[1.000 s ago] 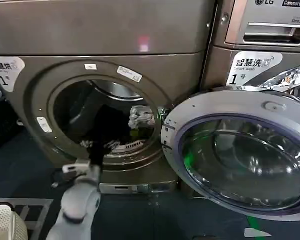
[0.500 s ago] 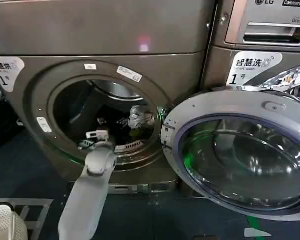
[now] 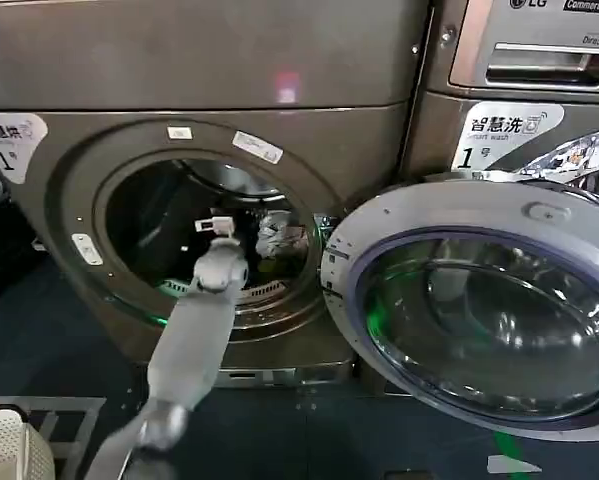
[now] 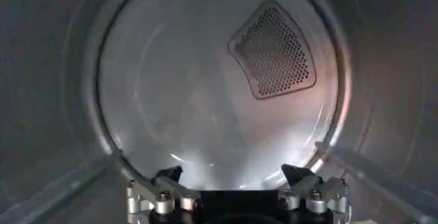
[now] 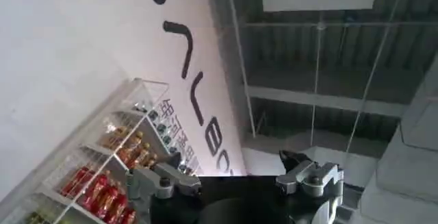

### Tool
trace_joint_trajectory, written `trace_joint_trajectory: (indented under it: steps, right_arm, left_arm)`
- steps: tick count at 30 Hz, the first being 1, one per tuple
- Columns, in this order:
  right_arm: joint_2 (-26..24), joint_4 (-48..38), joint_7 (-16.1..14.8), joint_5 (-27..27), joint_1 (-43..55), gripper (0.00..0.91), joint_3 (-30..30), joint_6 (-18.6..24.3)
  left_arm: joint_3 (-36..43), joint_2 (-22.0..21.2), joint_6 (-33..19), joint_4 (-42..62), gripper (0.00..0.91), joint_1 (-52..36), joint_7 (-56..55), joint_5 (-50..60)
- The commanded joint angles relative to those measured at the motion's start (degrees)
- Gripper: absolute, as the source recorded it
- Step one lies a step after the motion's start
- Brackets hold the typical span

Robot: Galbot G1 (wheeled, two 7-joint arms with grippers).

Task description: Grasp the clothes from the dryer.

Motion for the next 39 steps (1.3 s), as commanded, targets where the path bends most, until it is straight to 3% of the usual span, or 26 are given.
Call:
trace_joint_trajectory:
  steps: [1,6,11,23,28,39]
  right_arm:
    - [-0.2,-0.2,0.1,0.4,0.5,0.907,0.0,-0.2]
    - [-0.2,-0.3,-0.2,0.5,1.1,0.907,-0.3,-0.1]
    - [-0.1,-0.6,-0.5,0.4,1.3,0.907,-0.5,0.1]
    - [0.0,-0.4,-0.7,0.1,2.2,0.907,-2.2,0.3]
    - [-0.2,-0.1,-0.8,0.1,2.2,0.907,-2.4,0.3]
    - [0.1,0.1,-1.0,-0.2,2.5,0.907,-3.1,0.5]
  left_arm:
    - [0.3,-0.9,-1.1,16.4,0.907,-10.9,2.3,0.2]
    - [1.1,-1.1,0.7,24.2,0.907,-15.0,6.7,0.9]
    - [8.4,3.1,4.9,24.6,0.907,-15.9,23.9,6.4]
    - [25.5,10.1,-3.7,31.1,0.907,-20.9,51.9,11.6]
    - [30.0,10.9,-8.8,33.7,0.907,-23.8,60.3,16.9]
    - [36.5,9.5,-14.0,39.6,0.907,-31.1,73.5,32.3]
